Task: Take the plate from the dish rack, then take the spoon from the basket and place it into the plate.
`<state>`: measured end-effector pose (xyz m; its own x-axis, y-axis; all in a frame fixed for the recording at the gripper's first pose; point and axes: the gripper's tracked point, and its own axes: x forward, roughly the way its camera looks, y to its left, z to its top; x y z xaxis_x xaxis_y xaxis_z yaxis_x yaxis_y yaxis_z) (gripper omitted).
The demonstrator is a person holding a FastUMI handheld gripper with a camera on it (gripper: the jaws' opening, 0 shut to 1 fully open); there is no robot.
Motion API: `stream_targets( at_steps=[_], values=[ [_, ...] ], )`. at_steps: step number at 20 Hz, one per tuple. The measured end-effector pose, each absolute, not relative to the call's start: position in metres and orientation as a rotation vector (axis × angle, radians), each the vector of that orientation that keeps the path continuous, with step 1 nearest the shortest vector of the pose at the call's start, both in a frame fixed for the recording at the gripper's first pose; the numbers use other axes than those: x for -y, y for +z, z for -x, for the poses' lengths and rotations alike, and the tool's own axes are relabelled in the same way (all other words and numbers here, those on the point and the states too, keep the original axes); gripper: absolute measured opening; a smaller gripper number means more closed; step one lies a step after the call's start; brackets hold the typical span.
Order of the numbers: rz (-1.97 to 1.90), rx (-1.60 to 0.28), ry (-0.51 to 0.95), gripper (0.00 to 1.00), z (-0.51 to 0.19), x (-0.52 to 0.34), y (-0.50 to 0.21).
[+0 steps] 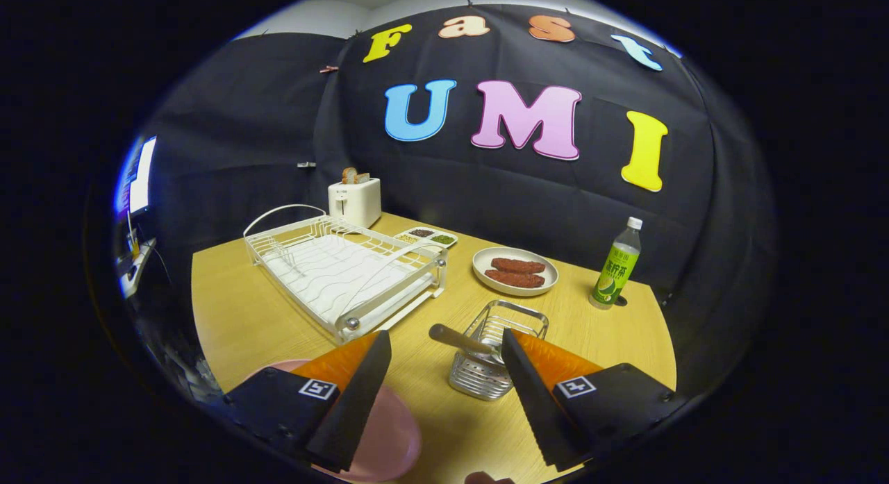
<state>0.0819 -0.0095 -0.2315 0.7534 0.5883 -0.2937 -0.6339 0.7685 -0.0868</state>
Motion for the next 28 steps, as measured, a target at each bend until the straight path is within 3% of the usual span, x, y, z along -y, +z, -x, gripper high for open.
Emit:
stream_targets(
  at_steps=[5,14,23,25,28],
  values=[
    [0.215,-0.237,0.629,0.96,-0.11,0.002,-0.244],
    [0.244,-0.231,0.586,0.42,-0.126,-0.012,-0.253],
    [0.201,-0.295,0.531,0.35,-0.14,-0.007,-0.236],
    [0.211,-0.255,0.494,0.22,-0.154,0.002,-0.224],
    [0.184,-0.277,0.513,0.17,-0.157,0.004,-0.221]
  ],
)
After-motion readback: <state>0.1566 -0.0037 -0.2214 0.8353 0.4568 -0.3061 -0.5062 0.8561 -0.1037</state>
